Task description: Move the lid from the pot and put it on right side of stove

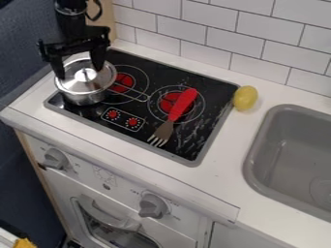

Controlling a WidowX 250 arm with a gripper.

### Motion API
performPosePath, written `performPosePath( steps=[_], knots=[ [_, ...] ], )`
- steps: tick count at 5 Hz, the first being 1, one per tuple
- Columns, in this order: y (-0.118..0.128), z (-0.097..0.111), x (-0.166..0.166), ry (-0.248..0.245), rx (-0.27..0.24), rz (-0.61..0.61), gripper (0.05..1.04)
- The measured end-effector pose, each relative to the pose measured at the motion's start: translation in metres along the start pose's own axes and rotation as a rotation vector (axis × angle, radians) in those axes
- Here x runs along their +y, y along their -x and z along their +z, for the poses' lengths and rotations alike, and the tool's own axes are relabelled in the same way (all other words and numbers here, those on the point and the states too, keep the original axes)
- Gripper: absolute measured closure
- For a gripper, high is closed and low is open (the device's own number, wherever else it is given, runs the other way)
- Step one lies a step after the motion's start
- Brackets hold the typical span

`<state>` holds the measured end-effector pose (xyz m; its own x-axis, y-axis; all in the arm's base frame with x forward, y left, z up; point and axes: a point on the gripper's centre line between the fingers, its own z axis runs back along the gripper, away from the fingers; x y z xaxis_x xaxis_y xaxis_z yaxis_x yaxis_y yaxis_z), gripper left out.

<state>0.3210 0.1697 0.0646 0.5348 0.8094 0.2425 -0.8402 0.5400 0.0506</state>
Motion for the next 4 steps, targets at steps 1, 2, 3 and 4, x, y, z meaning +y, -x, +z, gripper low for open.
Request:
performPosePath(
  steps=[1,2,3,4],
  knots=[
    [-0.0039,-0.0110,-0.0039,-0.006,0.013,-0.002,0.083],
    [-0.0039,-0.0133,-0.0045,-0.009,0.017,0.008,0.083],
    [-0.0041,-0.0182,-0.0048,-0.013,0.015,0.026,0.136],
    [-0.0067,-0.0176,-0.0019,-0.041,0.009,0.036,0.420]
  ],
)
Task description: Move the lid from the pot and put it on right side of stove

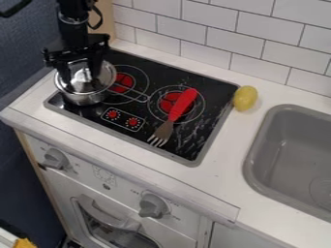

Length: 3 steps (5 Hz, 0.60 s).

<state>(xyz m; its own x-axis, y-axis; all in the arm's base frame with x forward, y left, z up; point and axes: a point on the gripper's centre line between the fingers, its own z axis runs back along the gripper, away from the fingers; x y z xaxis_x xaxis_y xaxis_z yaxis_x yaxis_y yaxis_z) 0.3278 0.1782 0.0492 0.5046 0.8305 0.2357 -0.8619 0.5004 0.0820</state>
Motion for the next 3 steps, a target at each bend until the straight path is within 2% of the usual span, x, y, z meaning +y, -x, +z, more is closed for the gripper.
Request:
performPosePath(
  steps=[1,2,3],
  knots=[
    [0.0016,-0.0007,-0.0020,0.010,0.007,-0.001,0.726],
    [0.0047,-0.0026,-0.0027,0.022,0.016,-0.004,0.939],
    [0.0073,-0.0023,-0.0016,0.016,0.032,-0.007,1.023]
  ],
)
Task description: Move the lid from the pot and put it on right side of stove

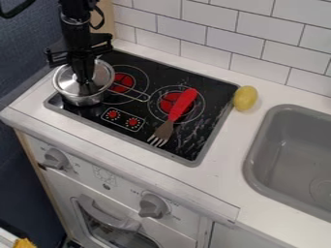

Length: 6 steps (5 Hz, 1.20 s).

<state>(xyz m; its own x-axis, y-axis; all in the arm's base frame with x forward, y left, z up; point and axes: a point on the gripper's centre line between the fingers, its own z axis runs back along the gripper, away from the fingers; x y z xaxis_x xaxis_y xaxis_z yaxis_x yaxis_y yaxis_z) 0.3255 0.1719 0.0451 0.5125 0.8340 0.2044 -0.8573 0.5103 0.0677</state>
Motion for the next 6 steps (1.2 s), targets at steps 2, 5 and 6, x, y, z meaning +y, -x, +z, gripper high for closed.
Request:
performPosePath(
  steps=[2,5,6],
  knots=[
    [-0.006,0.018,-0.006,-0.011,0.034,-0.030,1.028],
    [0.029,0.062,-0.064,0.084,0.017,-0.250,1.028],
    [0.060,0.070,-0.094,0.137,0.040,-0.381,1.028]
  ],
)
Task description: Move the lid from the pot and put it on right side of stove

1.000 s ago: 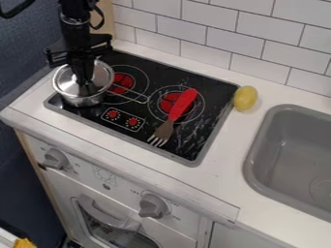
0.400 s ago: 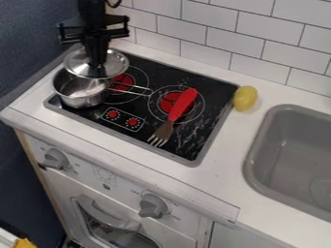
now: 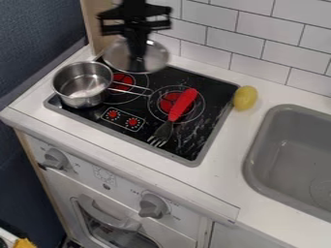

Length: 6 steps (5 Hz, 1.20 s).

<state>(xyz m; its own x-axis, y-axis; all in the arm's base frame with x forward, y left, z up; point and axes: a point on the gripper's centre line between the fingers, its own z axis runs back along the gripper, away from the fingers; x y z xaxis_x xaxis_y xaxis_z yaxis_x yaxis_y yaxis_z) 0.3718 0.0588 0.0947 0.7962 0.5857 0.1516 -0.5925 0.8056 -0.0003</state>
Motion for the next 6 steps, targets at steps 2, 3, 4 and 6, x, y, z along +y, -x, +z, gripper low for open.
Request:
performPosePath(
  steps=[2,3,4,6],
  knots=[
    [0.059,0.009,-0.070,0.083,0.014,-0.283,1.028],
    [0.091,0.008,-0.090,0.098,0.029,-0.408,1.028],
    [0.111,0.000,-0.097,0.114,0.050,-0.477,1.028],
    [0.133,-0.024,-0.104,0.117,0.093,-0.553,1.028]
  ],
)
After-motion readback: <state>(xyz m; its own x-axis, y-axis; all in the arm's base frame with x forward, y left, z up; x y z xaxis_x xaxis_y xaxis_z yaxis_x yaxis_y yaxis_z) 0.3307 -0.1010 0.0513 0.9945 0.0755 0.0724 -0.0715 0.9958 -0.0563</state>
